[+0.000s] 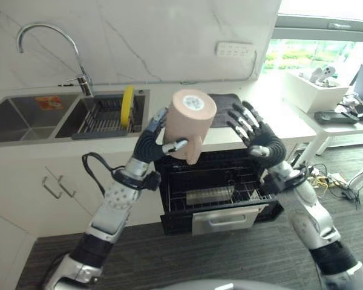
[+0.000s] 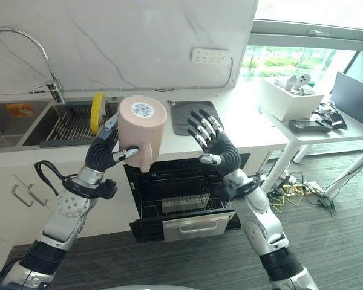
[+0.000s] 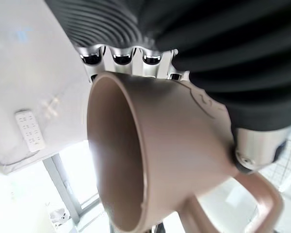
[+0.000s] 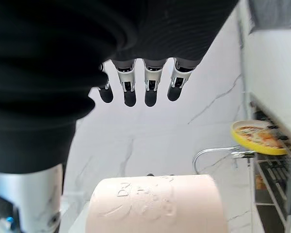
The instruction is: Place the dishes in the dishwasher.
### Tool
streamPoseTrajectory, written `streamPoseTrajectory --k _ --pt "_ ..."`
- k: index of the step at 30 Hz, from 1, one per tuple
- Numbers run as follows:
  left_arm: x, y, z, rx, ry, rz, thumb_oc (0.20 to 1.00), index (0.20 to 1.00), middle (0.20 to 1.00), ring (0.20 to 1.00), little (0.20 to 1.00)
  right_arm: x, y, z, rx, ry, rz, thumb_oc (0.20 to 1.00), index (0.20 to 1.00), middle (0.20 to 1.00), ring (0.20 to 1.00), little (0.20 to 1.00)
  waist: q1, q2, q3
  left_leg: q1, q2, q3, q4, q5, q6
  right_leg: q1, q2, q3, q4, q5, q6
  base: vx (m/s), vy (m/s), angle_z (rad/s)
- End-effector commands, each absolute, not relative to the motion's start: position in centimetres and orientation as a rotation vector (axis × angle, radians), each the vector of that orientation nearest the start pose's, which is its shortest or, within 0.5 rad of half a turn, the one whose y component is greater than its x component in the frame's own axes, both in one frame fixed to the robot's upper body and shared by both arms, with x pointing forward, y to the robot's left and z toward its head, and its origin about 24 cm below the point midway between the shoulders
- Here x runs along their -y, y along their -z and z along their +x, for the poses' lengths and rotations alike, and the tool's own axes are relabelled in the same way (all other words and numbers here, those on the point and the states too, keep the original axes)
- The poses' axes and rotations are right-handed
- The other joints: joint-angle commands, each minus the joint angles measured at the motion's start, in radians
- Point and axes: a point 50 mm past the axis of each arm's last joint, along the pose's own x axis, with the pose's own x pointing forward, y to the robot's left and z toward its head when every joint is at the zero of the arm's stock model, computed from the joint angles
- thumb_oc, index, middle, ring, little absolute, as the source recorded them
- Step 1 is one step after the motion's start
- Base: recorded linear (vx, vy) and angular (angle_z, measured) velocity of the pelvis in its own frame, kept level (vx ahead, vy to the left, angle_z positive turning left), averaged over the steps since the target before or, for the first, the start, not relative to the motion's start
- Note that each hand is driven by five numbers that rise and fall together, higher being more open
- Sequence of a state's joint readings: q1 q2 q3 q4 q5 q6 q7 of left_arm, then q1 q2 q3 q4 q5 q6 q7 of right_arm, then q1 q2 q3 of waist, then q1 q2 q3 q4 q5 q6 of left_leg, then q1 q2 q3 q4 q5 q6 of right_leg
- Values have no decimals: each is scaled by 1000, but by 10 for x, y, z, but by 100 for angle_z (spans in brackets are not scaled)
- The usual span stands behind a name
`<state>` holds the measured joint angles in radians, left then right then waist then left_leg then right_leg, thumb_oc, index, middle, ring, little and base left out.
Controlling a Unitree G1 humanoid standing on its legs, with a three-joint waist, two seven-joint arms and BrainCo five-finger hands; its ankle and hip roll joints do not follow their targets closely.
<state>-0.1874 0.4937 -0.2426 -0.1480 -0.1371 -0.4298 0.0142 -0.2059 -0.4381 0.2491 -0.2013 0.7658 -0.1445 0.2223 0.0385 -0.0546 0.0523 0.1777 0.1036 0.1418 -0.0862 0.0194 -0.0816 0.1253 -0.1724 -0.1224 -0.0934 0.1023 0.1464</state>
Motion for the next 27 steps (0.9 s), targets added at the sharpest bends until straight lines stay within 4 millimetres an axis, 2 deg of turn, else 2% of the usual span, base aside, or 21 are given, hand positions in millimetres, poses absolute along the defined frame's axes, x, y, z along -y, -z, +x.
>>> streamPoseTrajectory --k 1,7,15,27 --pt "-134 -180 263 811 420 305 200 200 200 200 200 137 -169 272 472 -614 292 1000 1000 1000 1000 1000 12 16 -5 -6 39 -138 -1 -71 1 42 -53 -68 6 -80 29 21 -24 12" --pt "-134 -174 266 772 421 327 200 200 200 200 200 127 -172 275 455 -663 296 1000 1000 1000 1000 1000 22 13 -8 -5 41 -140 -1 -70 0 45 -56 -76 6 -80 30 6 -14 9" --pt "-131 -167 271 747 415 392 200 200 200 200 200 102 -176 273 418 -777 353 1000 1000 1000 1000 1000 27 16 -12 -4 43 -135 -1 -69 -1 45 -59 -79 6 -77 31 0 0 0" --pt "-123 -160 275 724 431 464 200 200 200 200 200 83 -183 275 403 -808 337 1000 1000 1000 1000 1000 32 20 -15 -7 44 -139 -1 -67 -1 47 -58 -72 6 -78 30 0 0 0"
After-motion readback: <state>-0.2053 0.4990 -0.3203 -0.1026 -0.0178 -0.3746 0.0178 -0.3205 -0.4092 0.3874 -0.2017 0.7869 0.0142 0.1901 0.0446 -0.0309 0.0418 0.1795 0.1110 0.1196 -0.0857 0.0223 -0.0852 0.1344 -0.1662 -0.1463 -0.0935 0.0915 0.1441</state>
